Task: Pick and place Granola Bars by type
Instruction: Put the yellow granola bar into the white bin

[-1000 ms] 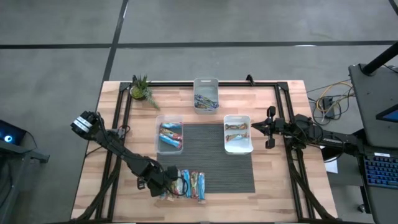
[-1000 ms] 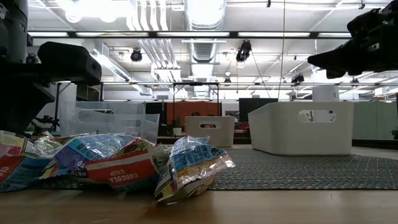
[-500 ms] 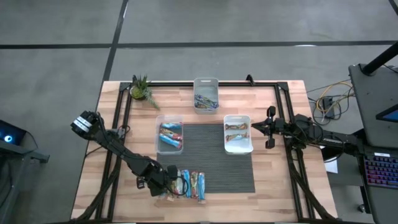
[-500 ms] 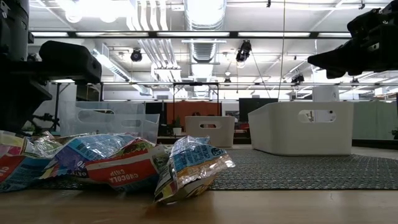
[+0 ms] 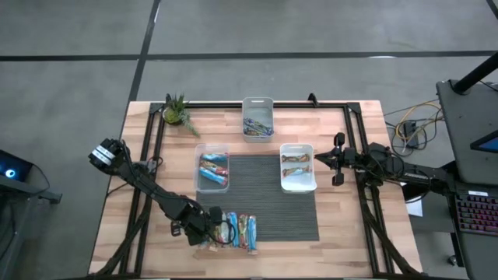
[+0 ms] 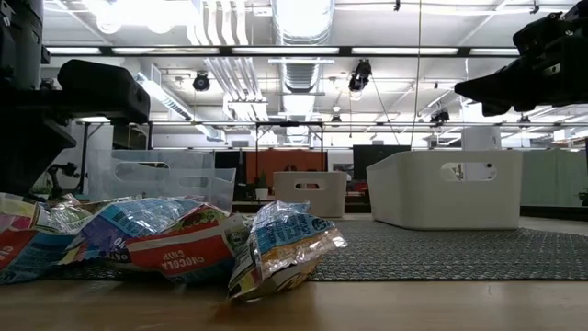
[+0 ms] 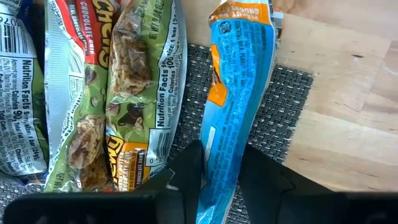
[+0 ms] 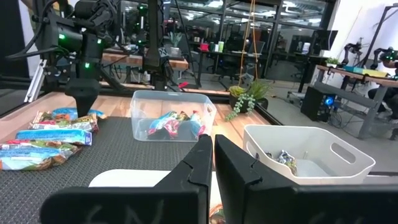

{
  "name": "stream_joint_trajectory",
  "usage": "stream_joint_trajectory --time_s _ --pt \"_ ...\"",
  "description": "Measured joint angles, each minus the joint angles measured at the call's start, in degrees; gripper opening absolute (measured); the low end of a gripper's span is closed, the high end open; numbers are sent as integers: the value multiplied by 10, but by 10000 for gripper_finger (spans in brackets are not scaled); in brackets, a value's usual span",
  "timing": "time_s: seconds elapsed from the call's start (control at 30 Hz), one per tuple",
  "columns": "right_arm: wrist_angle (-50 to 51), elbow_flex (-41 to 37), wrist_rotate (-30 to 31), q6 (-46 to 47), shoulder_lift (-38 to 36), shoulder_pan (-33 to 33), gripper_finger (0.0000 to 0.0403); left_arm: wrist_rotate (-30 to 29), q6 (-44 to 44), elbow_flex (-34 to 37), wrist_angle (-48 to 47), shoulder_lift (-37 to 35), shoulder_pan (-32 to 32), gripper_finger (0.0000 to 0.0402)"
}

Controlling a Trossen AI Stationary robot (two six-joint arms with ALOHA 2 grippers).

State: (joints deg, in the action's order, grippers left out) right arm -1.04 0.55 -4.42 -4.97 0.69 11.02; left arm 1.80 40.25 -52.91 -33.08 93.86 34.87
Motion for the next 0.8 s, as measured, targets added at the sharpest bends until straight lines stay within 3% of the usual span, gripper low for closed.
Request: stream_joint_trajectory --time_s 0.43,0.8 --pt "0 0 0 0 -1 0 9 1 -7 -10 -2 -1 0 54" --pt "0 0 0 2 0 0 9 -34 -14 -88 -94 -47 -11 53"
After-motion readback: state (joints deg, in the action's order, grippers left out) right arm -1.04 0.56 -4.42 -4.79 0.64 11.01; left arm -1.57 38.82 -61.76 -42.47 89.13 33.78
